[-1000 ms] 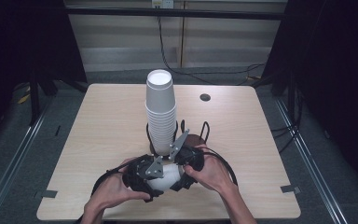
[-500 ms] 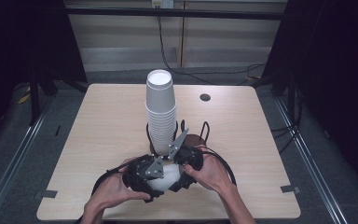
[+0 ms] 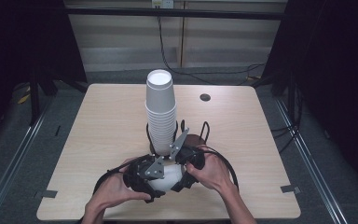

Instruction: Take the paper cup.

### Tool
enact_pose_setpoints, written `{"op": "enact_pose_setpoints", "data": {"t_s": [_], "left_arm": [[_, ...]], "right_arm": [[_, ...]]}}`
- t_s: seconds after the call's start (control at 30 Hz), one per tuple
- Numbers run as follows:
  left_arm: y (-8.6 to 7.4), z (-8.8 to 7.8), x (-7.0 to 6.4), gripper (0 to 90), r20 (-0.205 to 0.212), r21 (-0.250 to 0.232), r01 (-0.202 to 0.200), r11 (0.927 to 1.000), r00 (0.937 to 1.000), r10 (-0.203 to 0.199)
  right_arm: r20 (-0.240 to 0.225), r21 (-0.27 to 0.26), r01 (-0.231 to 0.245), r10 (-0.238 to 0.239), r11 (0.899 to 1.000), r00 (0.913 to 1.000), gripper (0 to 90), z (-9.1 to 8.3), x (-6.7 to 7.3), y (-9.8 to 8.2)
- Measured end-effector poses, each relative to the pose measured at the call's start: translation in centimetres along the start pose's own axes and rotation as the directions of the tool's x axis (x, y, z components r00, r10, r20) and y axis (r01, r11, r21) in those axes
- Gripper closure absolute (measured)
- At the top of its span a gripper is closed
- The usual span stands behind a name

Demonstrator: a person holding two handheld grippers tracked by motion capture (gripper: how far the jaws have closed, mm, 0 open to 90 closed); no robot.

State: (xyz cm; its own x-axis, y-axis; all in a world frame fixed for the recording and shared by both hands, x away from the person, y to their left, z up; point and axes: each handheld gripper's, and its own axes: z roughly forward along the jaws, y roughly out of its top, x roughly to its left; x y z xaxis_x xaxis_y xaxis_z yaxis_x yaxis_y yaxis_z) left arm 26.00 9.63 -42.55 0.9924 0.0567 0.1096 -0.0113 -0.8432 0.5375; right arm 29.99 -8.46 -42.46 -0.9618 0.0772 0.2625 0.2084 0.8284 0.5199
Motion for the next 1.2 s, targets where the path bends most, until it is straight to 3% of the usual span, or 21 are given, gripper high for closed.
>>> {"op": "enact_pose_setpoints", "data": {"t_s": [0.4,0.53,0.8,0.83,0.87,0.9,1.17,1.2], "left_arm": [[-0.5,-0.1,0.3,14.4,-0.015,-0.042,0.002,0.9991,0.9999,-0.003],[-0.9,-0.6,0.4,14.2,-0.005,-0.094,0.017,0.9954,0.9998,-0.018],[-1.2,-1.0,0.4,14.0,-0.024,-0.118,0.001,0.9931,0.9997,-0.004],[-1.3,-1.0,0.4,14.0,-0.032,-0.137,-0.004,0.9906,0.9995,0.0],[-1.3,-1.2,0.5,14.0,-0.032,-0.14,-0.005,0.9902,0.9995,0.001],[-1.3,-1.3,0.5,14.2,-0.036,-0.153,-0.009,0.9882,0.9994,0.003],[-1.5,-1.8,0.6,15.1,-0.037,-0.21,-0.003,0.9777,0.9993,-0.004],[-1.5,-1.8,0.6,15.1,-0.037,-0.21,-0.003,0.9777,0.9993,-0.004]], "right_arm": [[0.021,0.019,-0.009,0.008,1.0,0.9998,24.0,-0.2,0.1,0.4],[0.02,0.02,-0.008,0.008,1.0,0.9998,24.1,-0.3,0.2,0.7],[0.031,0.036,-0.027,0.026,0.999,0.9992,24.1,-0.5,0.4,1.0],[0.034,0.016,0.003,-0.004,1.0,0.9994,24.2,-0.5,0.3,1.0],[0.037,0.031,-0.022,0.021,0.999,0.9991,24.2,-0.6,0.4,1.1],[0.035,0.02,0.002,-0.002,1.0,0.9994,24.2,-0.6,0.3,1.1],[0.044,0.016,-0.015,0.014,1.0,0.999,24.2,-0.9,0.5,0.9],[0.042,0.002,0.002,-0.002,1.0,0.9991,24.2,-0.9,0.4,0.9]]}}
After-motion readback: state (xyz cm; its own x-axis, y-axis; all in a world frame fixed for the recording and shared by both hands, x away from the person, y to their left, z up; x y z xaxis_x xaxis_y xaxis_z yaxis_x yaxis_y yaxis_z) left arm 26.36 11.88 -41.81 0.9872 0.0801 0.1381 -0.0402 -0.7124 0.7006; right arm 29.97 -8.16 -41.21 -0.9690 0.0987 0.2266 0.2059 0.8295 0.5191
